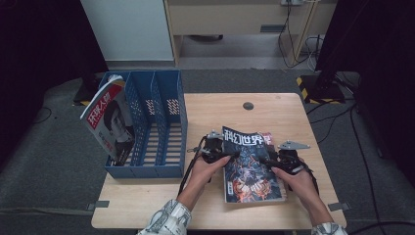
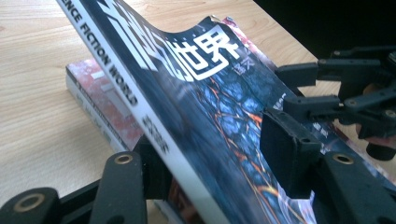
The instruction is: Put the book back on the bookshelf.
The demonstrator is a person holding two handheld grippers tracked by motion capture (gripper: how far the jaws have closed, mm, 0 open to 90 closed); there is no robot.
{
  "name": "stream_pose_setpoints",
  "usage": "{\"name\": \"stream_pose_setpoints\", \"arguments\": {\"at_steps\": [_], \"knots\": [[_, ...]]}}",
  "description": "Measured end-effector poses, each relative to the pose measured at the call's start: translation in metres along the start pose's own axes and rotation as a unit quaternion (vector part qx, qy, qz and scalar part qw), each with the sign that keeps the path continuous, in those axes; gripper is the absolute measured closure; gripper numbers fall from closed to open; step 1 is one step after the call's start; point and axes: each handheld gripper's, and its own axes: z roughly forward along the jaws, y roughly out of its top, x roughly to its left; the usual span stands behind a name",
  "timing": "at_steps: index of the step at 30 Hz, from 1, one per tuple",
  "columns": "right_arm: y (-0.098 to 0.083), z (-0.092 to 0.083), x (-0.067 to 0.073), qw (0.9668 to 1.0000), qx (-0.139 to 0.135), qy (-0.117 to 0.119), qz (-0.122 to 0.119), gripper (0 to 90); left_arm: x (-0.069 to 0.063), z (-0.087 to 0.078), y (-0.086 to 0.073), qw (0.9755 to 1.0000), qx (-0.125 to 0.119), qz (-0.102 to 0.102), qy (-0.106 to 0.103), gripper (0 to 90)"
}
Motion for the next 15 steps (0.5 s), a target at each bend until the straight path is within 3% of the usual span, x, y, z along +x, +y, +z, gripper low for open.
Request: {"name": "stream_pose_setpoints", "arguments": {"at_steps": [7, 11, 15], "knots": [[0.0, -0.001, 0.001, 1.0, 0.001, -0.002, -0.002, 47.1, 0.003, 0.007, 0.004, 0.9999, 0.005, -0.008, 0.012, 53.3], [0.0, -0.001, 0.002, 1.0, -0.001, -0.003, -0.004, 46.5, 0.003, 0.003, 0.005, 0.9996, -0.007, -0.022, 0.014, 64.5], [-0.001, 0.0, 0.004, 1.0, -0.001, -0.005, -0.002, 44.5, -0.004, -0.004, 0.005, 0.9993, -0.028, -0.019, 0.014, 71.0]]}}
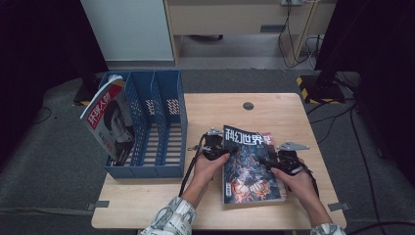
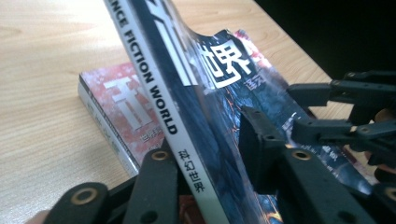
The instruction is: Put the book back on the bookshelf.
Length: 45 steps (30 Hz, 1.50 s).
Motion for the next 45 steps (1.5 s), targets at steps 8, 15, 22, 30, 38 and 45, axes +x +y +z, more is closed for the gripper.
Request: {"name": "stream_pose_setpoints", "arguments": {"at_steps": [8, 15, 22, 30, 38, 45], "knots": [[0.001, -0.004, 0.006, 0.9999, -0.011, 0.01, 0.004, 34.4, -0.023, -0.019, 0.0, 0.9978, -0.055, 0.037, -0.011, 76.5], [0.005, -0.007, 0.013, 0.9996, -0.019, 0.02, 0.003, 23.3, -0.037, -0.034, 0.0, 0.9947, -0.072, 0.071, -0.017, 78.1], [0.008, -0.009, 0.017, 0.9989, -0.025, 0.039, -0.005, 12.0, -0.047, -0.044, 0.001, 0.9903, -0.084, 0.106, -0.029, 79.9], [0.008, -0.011, 0.015, 0.9968, -0.032, 0.073, -0.008, 9.7, -0.056, -0.053, 0.004, 0.9862, -0.09, 0.132, -0.044, 81.6], [0.007, -0.01, 0.017, 0.9938, -0.03, 0.107, -0.002, 11.5, -0.064, -0.059, 0.009, 0.983, -0.086, 0.155, -0.047, 82.5], [0.004, -0.009, 0.016, 0.9916, -0.028, 0.126, 0.003, 16.7, -0.065, -0.059, 0.01, 0.9823, -0.085, 0.159, -0.049, 82.5]]}}
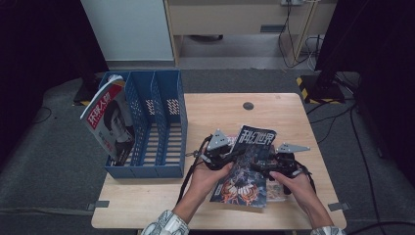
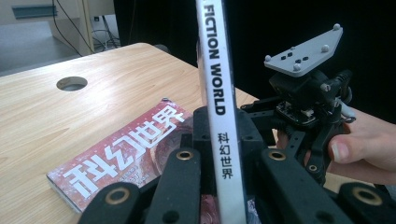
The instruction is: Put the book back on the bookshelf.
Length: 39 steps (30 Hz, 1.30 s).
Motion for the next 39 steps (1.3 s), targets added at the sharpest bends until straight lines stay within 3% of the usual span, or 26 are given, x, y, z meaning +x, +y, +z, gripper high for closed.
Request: {"name": "stream_pose_setpoints", "arguments": {"at_steps": [5, 9, 14, 20, 29, 39], "knots": [[0.003, -0.005, 0.0, 1.0, -0.003, -0.004, -0.001, 24.8, 0.003, -0.003, 0.002, 1.0, -0.001, -0.001, 0.003, 82.5], [0.009, -0.013, 0.002, 0.9996, -0.024, -0.009, -0.008, 35.4, 0.006, -0.008, 0.006, 0.9999, -0.008, 0.0, 0.007, 82.6], [0.016, -0.023, 0.005, 0.9987, -0.043, -0.016, -0.025, 51.1, 0.009, -0.014, 0.009, 0.9998, -0.014, 0.006, 0.014, 82.5], [0.028, -0.031, 0.014, 0.9969, -0.05, -0.027, -0.055, 61.2, 0.014, -0.019, 0.01, 0.9995, -0.026, 0.003, 0.019, 82.4], [0.044, -0.037, 0.027, 0.9925, -0.045, -0.045, -0.104, 67.4, 0.02, -0.025, 0.011, 0.9988, -0.044, 0.002, 0.023, 82.4], [0.053, -0.042, 0.037, 0.988, -0.037, -0.058, -0.138, 69.2, 0.021, -0.028, 0.014, 0.9984, -0.05, 0.004, 0.025, 82.2]]}}
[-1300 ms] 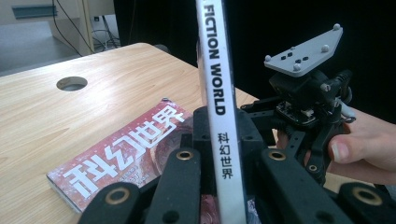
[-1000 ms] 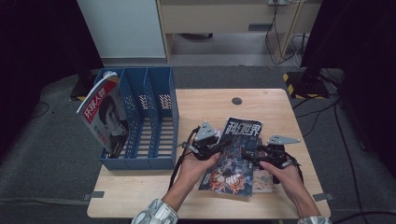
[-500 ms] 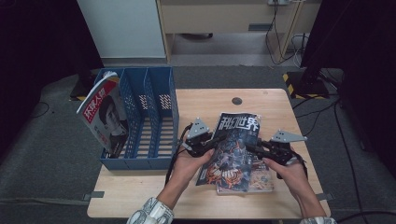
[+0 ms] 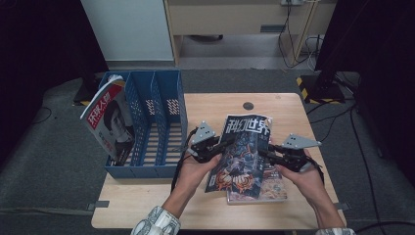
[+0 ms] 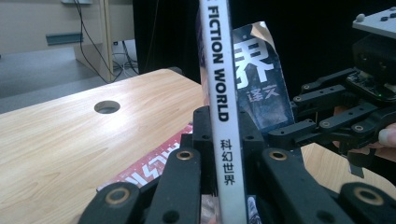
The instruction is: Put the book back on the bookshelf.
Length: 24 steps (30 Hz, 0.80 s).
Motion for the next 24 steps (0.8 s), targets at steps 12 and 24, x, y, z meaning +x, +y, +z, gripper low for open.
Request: {"name": "stream_pose_setpoints", "arguments": {"at_steps": [12, 24], "knots": [[0.02, -0.011, 0.002, 0.9985, -0.013, -0.038, -0.037, 75.5, 0.003, 0.002, 0.011, 0.9996, -0.01, 0.024, 0.007, 82.3], [0.027, -0.019, -0.003, 0.997, -0.026, -0.053, -0.051, 81.5, 0.006, 0.002, 0.008, 0.9988, -0.019, 0.044, 0.002, 81.6]]}}
